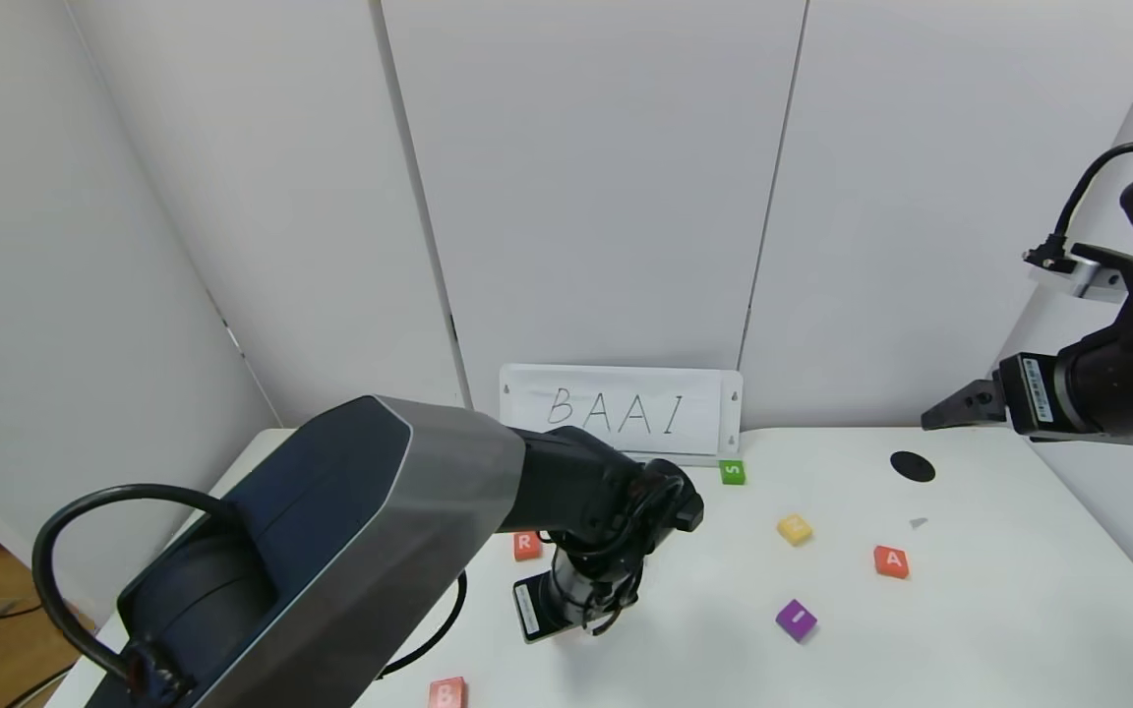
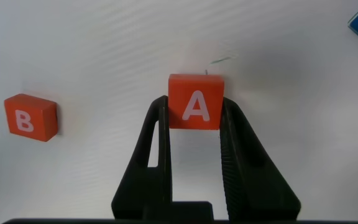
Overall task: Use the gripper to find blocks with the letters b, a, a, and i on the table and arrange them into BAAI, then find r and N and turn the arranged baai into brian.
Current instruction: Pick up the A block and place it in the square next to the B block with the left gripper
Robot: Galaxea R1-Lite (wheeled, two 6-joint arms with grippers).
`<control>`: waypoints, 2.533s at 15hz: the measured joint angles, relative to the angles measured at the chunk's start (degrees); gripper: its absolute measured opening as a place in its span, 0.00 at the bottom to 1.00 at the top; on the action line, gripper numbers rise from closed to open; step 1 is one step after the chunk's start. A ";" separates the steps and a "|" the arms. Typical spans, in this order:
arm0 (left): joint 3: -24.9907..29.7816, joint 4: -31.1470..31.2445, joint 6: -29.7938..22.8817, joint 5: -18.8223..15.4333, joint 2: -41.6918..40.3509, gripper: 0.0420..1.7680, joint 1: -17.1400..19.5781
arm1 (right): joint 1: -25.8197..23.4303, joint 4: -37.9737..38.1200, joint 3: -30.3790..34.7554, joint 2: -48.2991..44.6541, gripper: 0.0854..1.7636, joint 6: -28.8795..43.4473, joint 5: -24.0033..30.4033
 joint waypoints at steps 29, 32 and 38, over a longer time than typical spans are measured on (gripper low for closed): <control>42.97 -31.37 18.96 -4.39 -19.99 0.27 1.16 | -0.52 0.00 -0.27 -0.35 0.97 0.09 0.07; 41.27 -31.40 18.77 -4.46 -18.40 0.27 0.77 | -0.56 0.00 -0.27 -0.33 0.97 0.09 0.09; 40.55 -31.21 18.88 -4.46 -16.60 0.27 0.33 | -0.56 0.00 -0.27 -0.28 0.97 0.09 0.07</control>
